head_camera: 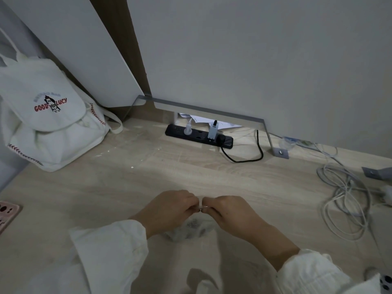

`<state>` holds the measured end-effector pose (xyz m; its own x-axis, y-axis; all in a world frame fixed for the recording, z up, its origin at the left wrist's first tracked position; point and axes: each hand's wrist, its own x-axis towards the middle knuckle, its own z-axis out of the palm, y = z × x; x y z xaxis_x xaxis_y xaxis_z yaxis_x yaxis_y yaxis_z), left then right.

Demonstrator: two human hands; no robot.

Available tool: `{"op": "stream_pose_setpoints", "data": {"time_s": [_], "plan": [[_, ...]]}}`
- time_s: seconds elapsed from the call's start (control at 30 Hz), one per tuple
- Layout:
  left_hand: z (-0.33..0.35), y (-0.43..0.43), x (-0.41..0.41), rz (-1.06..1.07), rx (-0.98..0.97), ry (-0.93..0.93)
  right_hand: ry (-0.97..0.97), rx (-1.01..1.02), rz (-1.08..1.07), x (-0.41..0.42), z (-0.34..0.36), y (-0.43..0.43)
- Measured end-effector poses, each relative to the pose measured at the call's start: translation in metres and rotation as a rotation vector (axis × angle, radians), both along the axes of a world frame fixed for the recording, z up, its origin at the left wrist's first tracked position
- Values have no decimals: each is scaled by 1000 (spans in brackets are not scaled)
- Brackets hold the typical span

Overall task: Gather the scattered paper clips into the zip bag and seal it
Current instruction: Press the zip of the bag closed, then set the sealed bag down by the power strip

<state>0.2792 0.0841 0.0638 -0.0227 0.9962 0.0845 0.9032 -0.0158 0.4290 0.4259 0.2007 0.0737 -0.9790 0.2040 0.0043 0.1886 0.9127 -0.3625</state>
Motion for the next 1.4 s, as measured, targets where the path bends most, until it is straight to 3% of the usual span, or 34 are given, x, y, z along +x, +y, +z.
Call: {"op": "stream_pose_setpoints", "data": {"time_s": [0.27,0.5,0.83,1.2,1.4], "plan": [[9,-1,-32,18,99,159,66,174,-46,0,9,18],[-10,-8,-63,22,211,277,45,163,-75,5,1,26],[-1,5,-92,119,131,398,8,54,-234,-7,4,51],[26,74,-158,230,26,136,125,-80,-526,-82,20,100],[2,127,-189,322,-55,-14,123,-185,-717,-119,2,140]]}}
